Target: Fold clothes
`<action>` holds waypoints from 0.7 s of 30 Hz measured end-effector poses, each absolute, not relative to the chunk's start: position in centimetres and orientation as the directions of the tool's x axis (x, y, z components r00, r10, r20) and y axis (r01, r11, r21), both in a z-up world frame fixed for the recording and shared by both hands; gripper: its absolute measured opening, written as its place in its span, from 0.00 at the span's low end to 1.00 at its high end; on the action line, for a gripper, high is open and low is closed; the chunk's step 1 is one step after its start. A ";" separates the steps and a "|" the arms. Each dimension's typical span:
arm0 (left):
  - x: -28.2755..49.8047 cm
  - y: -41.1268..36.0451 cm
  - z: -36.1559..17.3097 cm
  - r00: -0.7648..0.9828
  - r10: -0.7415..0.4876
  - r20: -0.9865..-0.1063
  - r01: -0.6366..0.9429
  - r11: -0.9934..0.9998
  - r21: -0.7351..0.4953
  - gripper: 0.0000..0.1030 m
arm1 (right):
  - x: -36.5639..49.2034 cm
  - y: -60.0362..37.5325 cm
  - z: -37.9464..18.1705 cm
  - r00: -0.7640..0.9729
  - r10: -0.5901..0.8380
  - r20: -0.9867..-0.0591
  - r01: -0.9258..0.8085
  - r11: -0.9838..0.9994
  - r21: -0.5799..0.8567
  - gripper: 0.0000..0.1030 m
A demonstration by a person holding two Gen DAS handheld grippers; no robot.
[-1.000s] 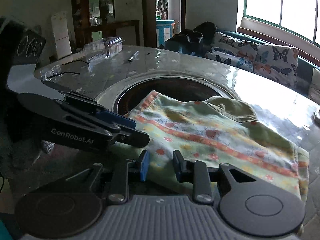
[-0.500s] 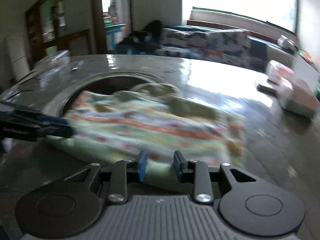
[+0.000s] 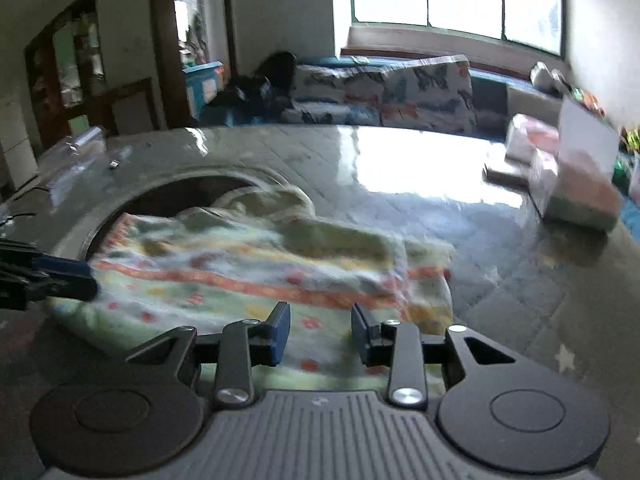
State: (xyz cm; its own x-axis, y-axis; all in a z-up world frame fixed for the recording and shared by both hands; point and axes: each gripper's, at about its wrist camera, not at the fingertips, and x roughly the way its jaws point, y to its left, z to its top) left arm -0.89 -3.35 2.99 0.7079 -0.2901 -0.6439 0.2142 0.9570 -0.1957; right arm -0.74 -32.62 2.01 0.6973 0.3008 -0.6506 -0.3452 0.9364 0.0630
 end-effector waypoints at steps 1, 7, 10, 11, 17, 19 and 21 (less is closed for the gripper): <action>-0.7 -3.2 2.8 0.703 -0.288 -0.650 0.209 0.958 -0.199 0.38 | -0.7 -33.0 1.8 0.694 0.302 -0.653 -0.339 0.938 0.074 0.33; -0.6 -2.9 2.3 0.683 -0.308 -0.663 0.211 0.951 -0.225 0.38 | -2.1 -33.9 1.6 0.683 0.272 -0.678 -0.333 0.942 0.043 0.32; -1.0 -2.7 2.2 0.674 -0.329 -0.661 0.232 0.944 -0.234 0.38 | -3.0 -34.1 1.6 0.680 0.268 -0.683 -0.338 0.941 0.033 0.32; -1.0 -2.7 2.3 0.672 -0.334 -0.661 0.236 0.942 -0.237 0.38 | -3.4 -34.3 1.7 0.680 0.268 -0.683 -0.336 0.941 0.035 0.32; -2.1 -3.3 2.6 0.642 -0.374 -0.669 0.286 0.927 -0.244 0.37 | -6.0 -34.8 2.2 0.670 0.248 -0.700 -0.330 0.944 0.019 0.32; -2.7 -3.5 2.7 0.628 -0.399 -0.669 0.309 0.916 -0.255 0.37 | -6.8 -35.2 2.5 0.658 0.245 -0.712 -0.329 0.944 0.021 0.32; -3.2 -3.7 2.8 0.617 -0.413 -0.670 0.332 0.908 -0.254 0.37 | -7.6 -35.4 2.7 0.646 0.239 -0.725 -0.331 0.943 0.017 0.32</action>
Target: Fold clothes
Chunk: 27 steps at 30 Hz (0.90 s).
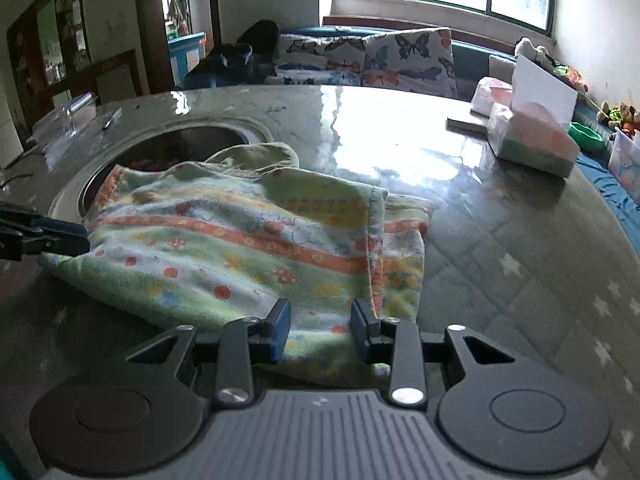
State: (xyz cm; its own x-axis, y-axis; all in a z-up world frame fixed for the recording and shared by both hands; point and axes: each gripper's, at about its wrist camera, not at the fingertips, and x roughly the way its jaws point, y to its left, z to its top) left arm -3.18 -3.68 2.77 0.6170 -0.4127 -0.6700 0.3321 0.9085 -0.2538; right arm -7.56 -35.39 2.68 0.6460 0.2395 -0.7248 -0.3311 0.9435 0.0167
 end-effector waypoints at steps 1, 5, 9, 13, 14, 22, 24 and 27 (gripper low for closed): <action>-3.3 -3.7 2.8 0.612 -0.416 -0.672 0.338 0.906 -0.253 0.38 | -8.0 -35.5 2.8 0.640 0.237 -0.731 -0.332 0.943 0.015 0.32; -3.3 -3.7 3.4 0.600 -0.423 -0.679 0.341 0.903 -0.261 0.39 | -8.4 -35.8 3.4 0.630 0.247 -0.736 -0.333 0.942 0.031 0.32; -2.5 -3.9 4.7 0.626 -0.412 -0.662 0.343 0.908 -0.241 0.39 | -7.3 -35.6 4.4 0.661 0.272 -0.699 -0.337 0.940 0.048 0.32; -0.8 -5.2 5.8 0.649 -0.410 -0.641 0.341 0.910 -0.236 0.39 | -4.9 -34.1 5.3 0.691 0.313 -0.652 -0.371 0.927 0.052 0.32; -0.3 -5.7 5.8 0.651 -0.405 -0.642 0.340 0.912 -0.231 0.38 | -4.1 -33.6 5.3 0.692 0.322 -0.647 -0.380 0.923 0.053 0.32; 3.9 -9.1 4.9 0.649 -0.396 -0.650 0.332 0.916 -0.226 0.35 | 0.8 -30.8 3.9 0.673 0.349 -0.653 -0.398 0.914 0.078 0.24; 4.9 -9.5 4.6 0.649 -0.391 -0.653 0.326 0.918 -0.226 0.34 | 1.4 -30.8 3.4 0.672 0.334 -0.661 -0.381 0.921 0.079 0.20; 6.5 -9.7 3.7 0.641 -0.377 -0.669 0.304 0.925 -0.229 0.29 | 2.2 -31.2 2.6 0.666 0.321 -0.673 -0.358 0.929 0.089 0.19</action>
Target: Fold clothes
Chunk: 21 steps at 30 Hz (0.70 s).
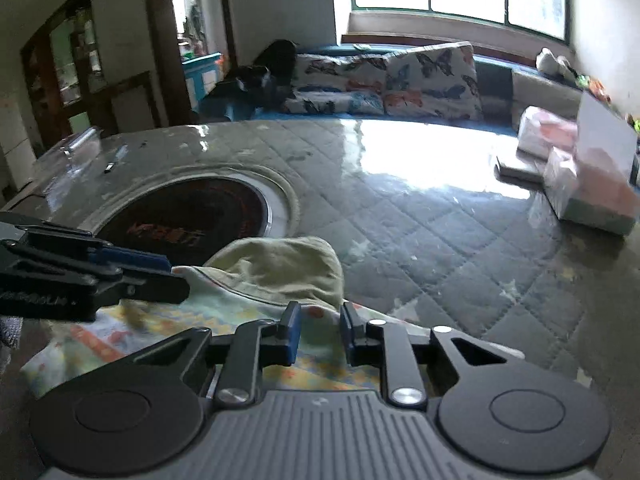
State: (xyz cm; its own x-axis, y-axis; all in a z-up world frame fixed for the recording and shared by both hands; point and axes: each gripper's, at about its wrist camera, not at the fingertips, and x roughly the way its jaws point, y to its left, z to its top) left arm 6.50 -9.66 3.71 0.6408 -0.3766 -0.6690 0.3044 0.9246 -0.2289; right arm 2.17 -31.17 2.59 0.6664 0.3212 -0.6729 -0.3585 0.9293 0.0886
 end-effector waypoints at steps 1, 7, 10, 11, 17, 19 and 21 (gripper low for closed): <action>6.9 -9.7 3.3 0.636 -0.370 -0.677 0.297 0.927 -0.227 0.29 | 2.3 -31.5 2.4 0.668 0.315 -0.675 -0.350 0.932 0.088 0.19; 7.6 -9.2 2.4 0.628 -0.356 -0.692 0.274 0.934 -0.231 0.30 | 1.7 -32.7 3.0 0.687 0.317 -0.653 -0.338 0.936 0.099 0.19; 6.9 -8.8 2.9 0.640 -0.352 -0.683 0.270 0.935 -0.229 0.30 | 0.7 -33.0 3.8 0.689 0.325 -0.648 -0.348 0.932 0.097 0.20; 6.6 -8.6 3.0 0.644 -0.350 -0.680 0.270 0.936 -0.226 0.30 | 0.3 -33.1 3.9 0.689 0.323 -0.649 -0.354 0.931 0.088 0.20; 5.2 -7.8 3.8 0.660 -0.339 -0.670 0.259 0.940 -0.220 0.29 | 0.0 -33.8 3.0 0.681 0.268 -0.681 -0.310 0.949 0.063 0.20; 4.0 -8.0 4.3 0.666 -0.353 -0.658 0.284 0.935 -0.214 0.31 | -0.8 -33.9 3.5 0.690 0.280 -0.667 -0.318 0.946 0.067 0.21; 3.0 -8.7 4.6 0.663 -0.375 -0.648 0.313 0.925 -0.215 0.31 | -1.8 -33.3 4.1 0.690 0.312 -0.654 -0.353 0.933 0.072 0.28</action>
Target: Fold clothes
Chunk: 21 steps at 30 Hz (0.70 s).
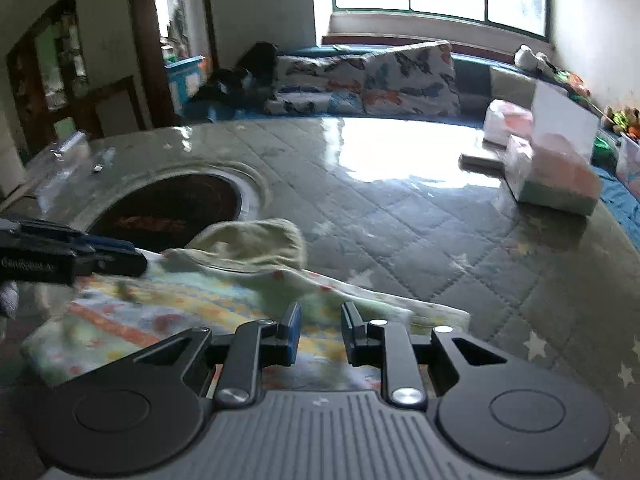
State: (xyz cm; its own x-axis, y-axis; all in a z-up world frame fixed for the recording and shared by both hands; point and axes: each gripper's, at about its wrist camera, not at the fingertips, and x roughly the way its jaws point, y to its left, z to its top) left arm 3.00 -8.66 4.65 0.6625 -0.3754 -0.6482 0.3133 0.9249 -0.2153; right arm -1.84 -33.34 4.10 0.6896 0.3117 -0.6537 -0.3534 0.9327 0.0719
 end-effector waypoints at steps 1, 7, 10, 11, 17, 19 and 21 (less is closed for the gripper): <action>2.5 -9.0 4.8 0.661 -0.386 -0.643 0.328 0.920 -0.216 0.32 | -2.3 -32.9 4.2 0.689 0.321 -0.649 -0.368 0.927 0.068 0.31; 1.3 -10.9 4.3 0.642 -0.415 -0.644 0.379 0.903 -0.205 0.32 | -3.3 -30.9 2.9 0.662 0.346 -0.666 -0.412 0.909 0.062 0.32; 1.2 -11.1 3.5 0.628 -0.407 -0.664 0.379 0.904 -0.195 0.32 | -3.7 -30.8 3.0 0.668 0.337 -0.664 -0.412 0.910 0.047 0.33; 1.1 -11.1 3.2 0.624 -0.400 -0.672 0.376 0.907 -0.191 0.32 | -3.9 -30.9 3.2 0.670 0.340 -0.659 -0.412 0.910 0.050 0.34; -0.4 -9.9 3.8 0.641 -0.401 -0.654 0.367 0.909 -0.198 0.36 | -6.0 -30.6 4.0 0.666 0.365 -0.651 -0.453 0.891 0.036 0.41; -1.2 -9.5 4.0 0.643 -0.405 -0.650 0.366 0.908 -0.203 0.36 | -6.9 -30.2 3.9 0.662 0.366 -0.654 -0.468 0.883 0.021 0.42; -2.1 -9.2 4.1 0.645 -0.407 -0.647 0.366 0.908 -0.205 0.36 | -7.8 -29.9 4.0 0.667 0.363 -0.651 -0.483 0.876 -0.006 0.42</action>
